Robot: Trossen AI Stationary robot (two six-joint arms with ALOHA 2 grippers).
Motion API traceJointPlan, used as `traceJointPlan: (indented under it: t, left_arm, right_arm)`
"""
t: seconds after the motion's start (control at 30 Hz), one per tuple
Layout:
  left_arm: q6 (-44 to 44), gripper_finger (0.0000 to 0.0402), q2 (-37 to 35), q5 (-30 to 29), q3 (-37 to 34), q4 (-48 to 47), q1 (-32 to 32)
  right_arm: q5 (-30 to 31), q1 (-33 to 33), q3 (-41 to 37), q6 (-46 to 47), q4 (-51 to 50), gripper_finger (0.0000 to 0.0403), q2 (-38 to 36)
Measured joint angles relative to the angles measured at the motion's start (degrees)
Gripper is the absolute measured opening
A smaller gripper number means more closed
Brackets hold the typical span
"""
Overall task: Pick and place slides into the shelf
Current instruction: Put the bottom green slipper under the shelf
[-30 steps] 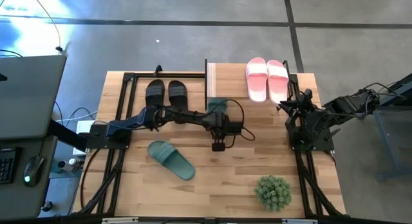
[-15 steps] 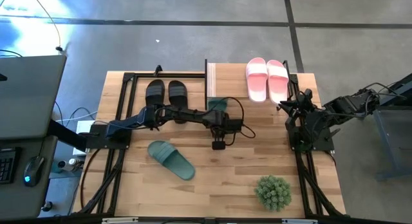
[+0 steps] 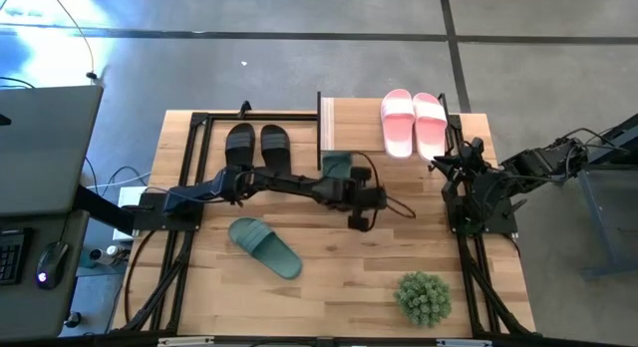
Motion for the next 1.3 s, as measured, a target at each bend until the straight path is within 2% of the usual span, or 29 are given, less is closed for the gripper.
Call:
traceJointPlan:
  t: [0.2, 0.27, 0.7, 0.93, 1.3]
  left_arm:
    - [-0.31, 0.0000, 1.04, -1.90, -0.10, -1.80, 4.14]
    - [-0.43, 0.0000, 0.87, -0.03, 0.15, -1.09, 4.35]
    - [-0.52, 0.0000, 1.52, 0.64, 0.08, -2.93, 4.43]
    - [-3.46, 0.0000, 1.52, -2.98, 0.06, -8.75, 4.53]
    - [-6.25, 0.0000, 2.24, -5.31, 0.06, -12.09, 4.50]
  right_arm:
    - [0.02, 0.00, 0.00, 0.00, -0.01, 0.0048, 0.00]
    - [0.02, 0.00, 0.00, 0.00, -0.01, 0.0048, 0.00]
    - [0.02, 0.00, 0.00, 0.00, 0.00, 0.0048, 0.00]
    - [0.02, 0.00, 0.00, 0.00, 0.00, 0.0048, 0.02]
    - [0.02, 0.00, 0.00, 0.00, 0.01, 0.0048, 0.02]
